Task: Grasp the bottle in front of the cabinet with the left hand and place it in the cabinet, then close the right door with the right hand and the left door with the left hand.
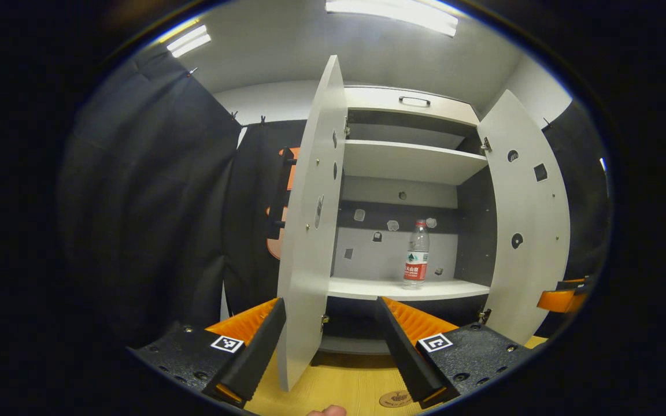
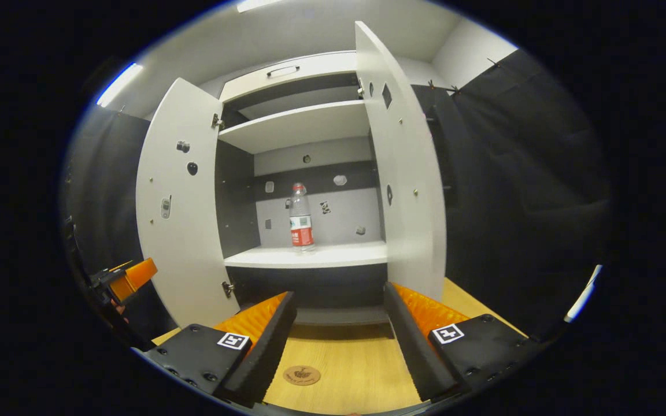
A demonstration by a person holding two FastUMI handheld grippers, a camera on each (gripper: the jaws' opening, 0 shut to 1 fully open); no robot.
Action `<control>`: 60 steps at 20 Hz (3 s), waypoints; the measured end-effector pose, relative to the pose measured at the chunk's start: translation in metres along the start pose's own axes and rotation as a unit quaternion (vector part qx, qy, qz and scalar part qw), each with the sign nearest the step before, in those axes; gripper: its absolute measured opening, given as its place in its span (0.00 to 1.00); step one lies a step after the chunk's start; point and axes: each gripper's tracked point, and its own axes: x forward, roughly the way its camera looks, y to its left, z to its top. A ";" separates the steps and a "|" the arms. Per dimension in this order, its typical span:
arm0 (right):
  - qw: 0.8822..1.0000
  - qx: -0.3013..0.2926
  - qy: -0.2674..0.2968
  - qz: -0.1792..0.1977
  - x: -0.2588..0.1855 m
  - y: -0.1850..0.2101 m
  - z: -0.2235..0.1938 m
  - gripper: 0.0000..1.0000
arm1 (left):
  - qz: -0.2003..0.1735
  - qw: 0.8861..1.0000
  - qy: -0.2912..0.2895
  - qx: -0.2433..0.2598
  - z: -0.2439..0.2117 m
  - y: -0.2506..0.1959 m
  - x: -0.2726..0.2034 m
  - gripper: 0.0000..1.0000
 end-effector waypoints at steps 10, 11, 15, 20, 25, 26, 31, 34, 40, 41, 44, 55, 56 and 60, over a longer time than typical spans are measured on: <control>0.982 -0.024 -0.086 -0.168 -0.007 -0.154 0.121 0.98 | -0.052 0.998 0.024 -0.027 -0.022 -0.040 0.004 0.95; 0.979 -0.026 -0.091 -0.178 -0.002 -0.163 0.129 0.98 | -0.054 0.998 0.027 -0.029 -0.022 -0.041 0.004 0.94; 0.980 -0.043 -0.099 -0.169 0.027 -0.169 0.146 0.98 | -0.053 0.997 0.035 -0.043 -0.026 -0.042 0.001 0.95; 0.977 -0.065 -0.108 -0.172 0.036 -0.165 0.150 0.96 | -0.047 0.997 0.049 -0.048 -0.034 -0.037 -0.003 0.95; 0.979 -0.081 -0.107 -0.150 0.038 -0.152 0.149 0.95 | -0.057 0.995 0.038 -0.072 -0.030 -0.045 -0.003 0.94; 0.980 -0.084 -0.105 -0.148 0.038 -0.149 0.148 0.95 | -0.060 0.995 0.037 -0.075 -0.029 -0.049 -0.002 0.92; 0.982 -0.093 -0.100 -0.129 0.038 -0.125 0.147 0.95 | -0.072 0.993 0.040 -0.087 -0.032 -0.062 -0.002 0.96; 0.983 -0.105 -0.094 -0.117 0.040 -0.111 0.146 0.95 | -0.072 0.992 0.045 -0.092 -0.034 -0.063 -0.005 0.97; 0.989 -0.090 -0.092 -0.078 0.045 -0.080 0.141 0.95 | -0.059 0.995 0.033 -0.078 -0.024 -0.055 -0.006 0.95; 0.989 -0.090 -0.092 -0.069 0.048 -0.073 0.141 0.95 | -0.056 0.995 0.032 -0.077 -0.023 -0.053 -0.008 0.95; 0.991 -0.089 -0.088 -0.041 0.055 -0.053 0.139 0.95 | -0.045 0.996 0.031 -0.076 -0.021 -0.047 -0.011 0.95; 0.996 -0.043 -0.067 0.044 0.087 0.013 0.115 0.96 | -0.004 0.998 0.015 -0.063 -0.012 -0.020 -0.015 0.94; 0.996 -0.039 -0.065 0.049 0.091 0.017 0.112 0.96 | -0.002 0.998 0.013 -0.062 -0.012 -0.018 -0.015 0.95; 0.996 -0.034 -0.048 0.063 0.109 0.032 0.101 0.96 | 0.005 0.997 0.016 -0.079 -0.013 -0.011 -0.012 0.95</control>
